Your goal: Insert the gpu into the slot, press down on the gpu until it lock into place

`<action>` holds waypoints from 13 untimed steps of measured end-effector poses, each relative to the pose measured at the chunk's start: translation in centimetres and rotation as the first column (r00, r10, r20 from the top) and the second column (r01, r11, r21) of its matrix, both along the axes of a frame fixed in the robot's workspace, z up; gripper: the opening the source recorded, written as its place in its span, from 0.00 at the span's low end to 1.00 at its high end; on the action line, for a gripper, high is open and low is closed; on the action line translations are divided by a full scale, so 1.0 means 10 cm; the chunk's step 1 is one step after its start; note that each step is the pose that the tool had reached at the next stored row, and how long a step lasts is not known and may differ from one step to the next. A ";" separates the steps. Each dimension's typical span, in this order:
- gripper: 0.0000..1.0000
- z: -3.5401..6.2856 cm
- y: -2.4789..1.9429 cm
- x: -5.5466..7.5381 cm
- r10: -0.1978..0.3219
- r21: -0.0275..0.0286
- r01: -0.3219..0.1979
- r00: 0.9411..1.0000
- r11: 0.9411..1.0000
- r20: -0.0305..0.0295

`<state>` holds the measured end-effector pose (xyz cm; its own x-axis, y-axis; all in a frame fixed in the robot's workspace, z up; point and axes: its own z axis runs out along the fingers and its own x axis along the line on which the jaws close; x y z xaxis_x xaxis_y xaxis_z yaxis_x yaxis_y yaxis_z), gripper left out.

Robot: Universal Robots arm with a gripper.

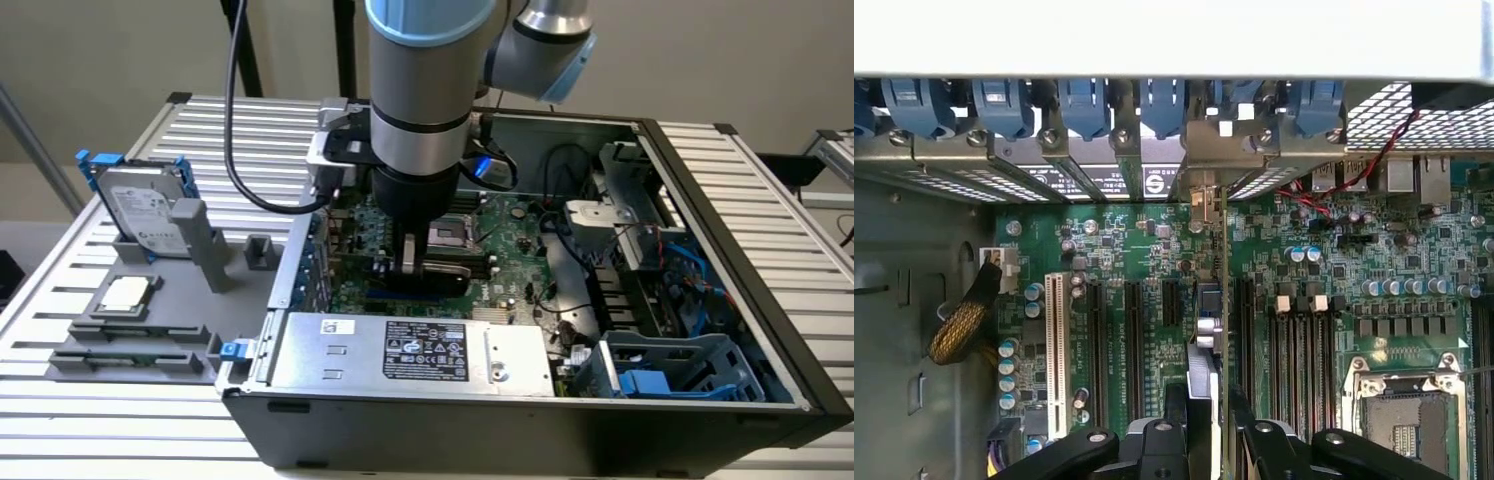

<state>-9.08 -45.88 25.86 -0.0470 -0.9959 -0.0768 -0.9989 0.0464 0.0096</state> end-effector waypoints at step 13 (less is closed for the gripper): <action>0.26 0.001 0.005 0.01 0.013 0.000 -0.013 1.000 1.000 -0.009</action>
